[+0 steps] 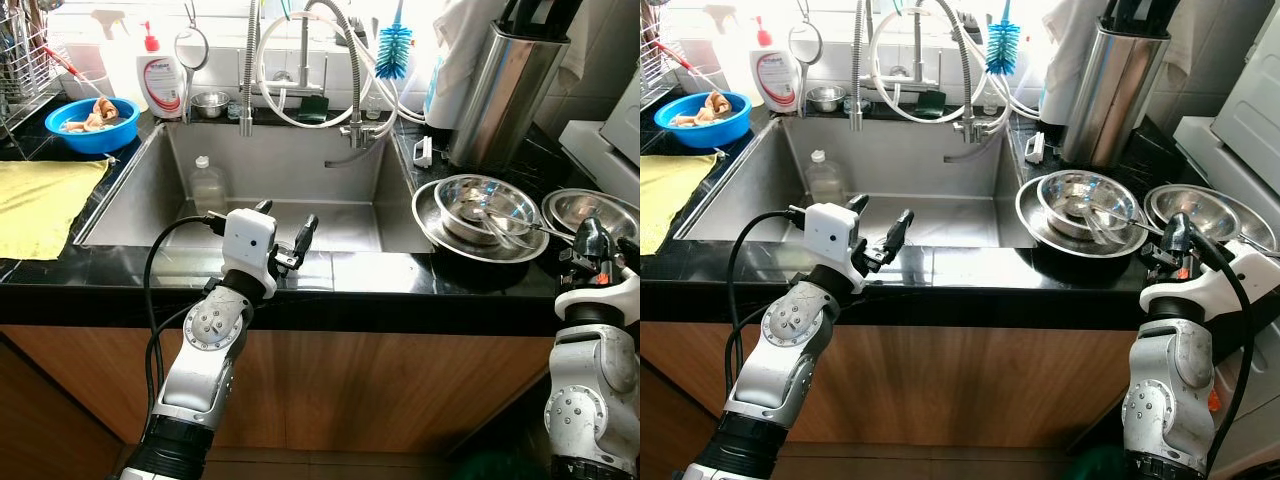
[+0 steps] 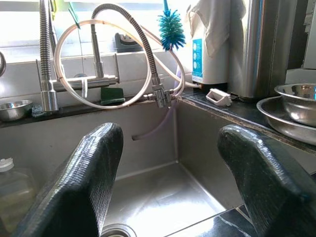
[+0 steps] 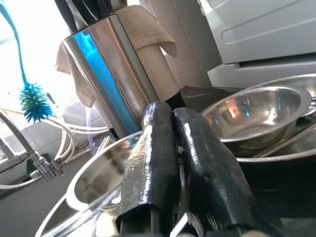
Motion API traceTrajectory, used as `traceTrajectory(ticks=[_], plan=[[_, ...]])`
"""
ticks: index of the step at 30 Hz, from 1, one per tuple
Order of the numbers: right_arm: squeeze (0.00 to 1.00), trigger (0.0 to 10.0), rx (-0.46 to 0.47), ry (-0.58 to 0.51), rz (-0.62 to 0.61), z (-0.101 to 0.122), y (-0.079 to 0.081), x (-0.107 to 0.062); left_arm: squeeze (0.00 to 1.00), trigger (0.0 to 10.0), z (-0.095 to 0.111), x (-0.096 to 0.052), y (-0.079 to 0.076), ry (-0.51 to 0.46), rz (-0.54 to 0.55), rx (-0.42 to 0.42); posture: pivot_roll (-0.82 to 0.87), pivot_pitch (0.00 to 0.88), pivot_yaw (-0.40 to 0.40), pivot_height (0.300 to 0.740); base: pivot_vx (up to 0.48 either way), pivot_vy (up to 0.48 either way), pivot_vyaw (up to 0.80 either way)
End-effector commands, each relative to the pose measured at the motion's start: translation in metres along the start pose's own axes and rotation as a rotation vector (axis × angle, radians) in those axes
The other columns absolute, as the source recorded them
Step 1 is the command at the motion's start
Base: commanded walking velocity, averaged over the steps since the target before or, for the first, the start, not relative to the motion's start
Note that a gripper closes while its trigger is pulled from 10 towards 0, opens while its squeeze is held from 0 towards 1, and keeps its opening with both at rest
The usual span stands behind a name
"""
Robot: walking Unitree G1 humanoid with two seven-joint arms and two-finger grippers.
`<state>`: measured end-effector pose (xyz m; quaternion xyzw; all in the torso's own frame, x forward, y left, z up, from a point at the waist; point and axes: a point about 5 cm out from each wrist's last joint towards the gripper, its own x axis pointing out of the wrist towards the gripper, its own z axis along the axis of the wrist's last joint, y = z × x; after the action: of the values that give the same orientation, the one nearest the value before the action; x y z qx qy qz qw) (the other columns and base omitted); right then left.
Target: Kitchen organization
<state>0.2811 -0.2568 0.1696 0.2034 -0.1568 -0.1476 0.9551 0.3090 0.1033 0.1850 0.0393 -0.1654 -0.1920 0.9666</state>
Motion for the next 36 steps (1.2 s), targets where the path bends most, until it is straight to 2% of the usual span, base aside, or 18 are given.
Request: traceTrajectory(ticks=[1,2,3,4,7,11,17,22,30,36], plan=[[0.00,1.1,-0.005,-0.004,0.004,0.002,0.002,0.003,0.00,10.0,0.006,0.002,-0.001,-0.015,-0.013,0.025,0.06,0.000,-0.054,0.740,0.000,0.000,0.00],[0.00,1.1,-0.004,-0.007,0.009,0.002,0.003,0.003,0.00,10.0,0.006,0.002,-0.001,-0.015,-0.013,0.025,0.06,0.000,-0.054,0.740,0.000,0.000,0.00],[0.00,9.3,-0.002,-0.009,0.013,0.002,0.004,0.003,0.00,10.0,0.006,0.003,-0.001,-0.015,-0.013,0.025,0.06,0.000,-0.054,0.740,0.000,0.000,0.00],[0.00,10.0,-0.001,-0.015,0.025,0.004,0.006,0.004,0.00,10.0,0.006,0.003,-0.001,-0.016,-0.013,0.026,0.06,0.000,-0.053,0.740,0.000,0.000,0.00],[0.00,10.0,0.007,-0.036,0.068,0.011,0.018,0.007,0.00,10.0,0.007,0.003,-0.001,-0.020,-0.012,0.031,0.06,0.000,-0.055,0.740,0.000,0.000,0.00],[0.00,10.0,0.011,-0.050,0.092,0.015,0.024,0.009,0.00,10.0,0.007,0.003,-0.001,-0.022,-0.011,0.033,0.06,0.000,-0.056,0.740,0.000,0.000,0.00],[0.00,10.0,0.042,-0.105,0.168,0.033,0.044,0.015,0.00,10.0,0.008,0.004,0.001,-0.027,-0.002,0.039,0.06,0.000,-0.061,0.740,0.000,0.000,0.00],[0.00,10.0,0.045,-0.126,0.206,0.041,0.054,0.017,0.00,10.0,0.009,0.004,0.001,-0.027,0.001,0.037,0.06,0.000,-0.063,0.740,0.000,0.000,0.00],[0.00,10.0,0.036,-0.095,0.192,0.037,0.051,0.011,0.00,10.0,0.009,0.004,0.000,-0.029,0.000,0.029,0.06,0.000,-0.065,0.740,0.000,0.000,0.00],[0.00,10.0,0.110,-0.065,0.258,0.037,0.059,0.005,0.00,10.0,0.010,0.007,0.003,-0.037,0.021,0.025,0.06,0.000,-0.062,0.740,0.000,0.000,0.00]])
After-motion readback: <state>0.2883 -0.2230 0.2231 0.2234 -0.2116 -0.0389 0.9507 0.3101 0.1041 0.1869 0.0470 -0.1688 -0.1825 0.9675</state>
